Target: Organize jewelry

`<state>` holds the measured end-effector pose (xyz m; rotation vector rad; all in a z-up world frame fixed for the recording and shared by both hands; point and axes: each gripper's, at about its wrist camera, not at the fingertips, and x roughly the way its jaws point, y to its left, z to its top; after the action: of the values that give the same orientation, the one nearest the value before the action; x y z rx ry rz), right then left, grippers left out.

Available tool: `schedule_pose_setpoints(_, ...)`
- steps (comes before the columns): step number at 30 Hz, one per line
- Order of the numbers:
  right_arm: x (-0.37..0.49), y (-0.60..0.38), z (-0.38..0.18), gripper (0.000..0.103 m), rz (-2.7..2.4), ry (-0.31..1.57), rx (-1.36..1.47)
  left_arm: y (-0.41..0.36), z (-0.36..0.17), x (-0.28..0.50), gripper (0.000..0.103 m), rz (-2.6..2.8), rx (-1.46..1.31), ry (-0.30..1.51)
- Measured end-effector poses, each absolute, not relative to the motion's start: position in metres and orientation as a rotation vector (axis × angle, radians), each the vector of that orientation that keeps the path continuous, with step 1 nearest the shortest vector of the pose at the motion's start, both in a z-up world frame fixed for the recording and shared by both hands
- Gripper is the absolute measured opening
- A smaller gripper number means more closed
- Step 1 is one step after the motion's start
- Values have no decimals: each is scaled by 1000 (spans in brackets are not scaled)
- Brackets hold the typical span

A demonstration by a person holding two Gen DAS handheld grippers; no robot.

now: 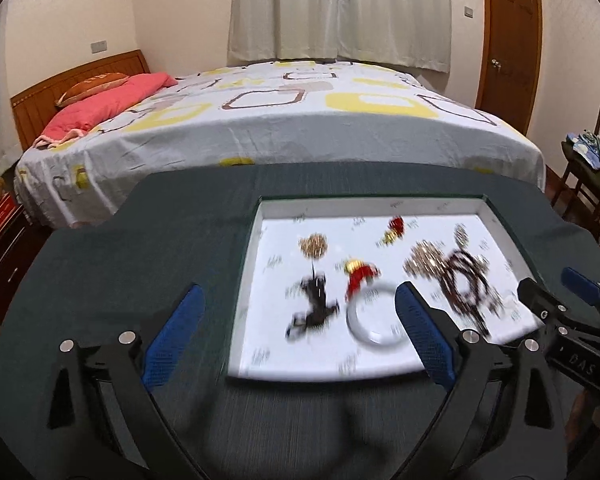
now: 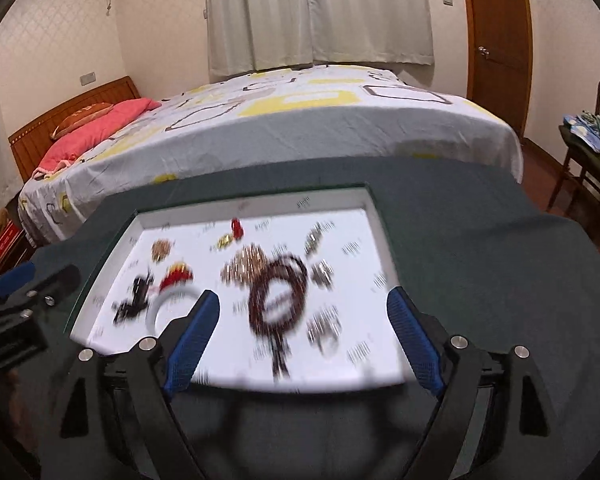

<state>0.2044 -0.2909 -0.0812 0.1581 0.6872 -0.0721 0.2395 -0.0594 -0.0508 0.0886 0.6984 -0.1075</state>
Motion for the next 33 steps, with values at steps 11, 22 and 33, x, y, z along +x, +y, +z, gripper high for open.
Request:
schedule_pose_setpoints(11,74,-292,-11,83,-46,583,94,-29,22,98,95,-51,76,573)
schedule_pose_setpoints(22,-7,-294,47,84,-63,464,77,-2,70,6,99,21,44,464)
schedule_pose_setpoints(33,-30,-285,66,84,-56,413,62,6,91,-25,99,11,5,416)
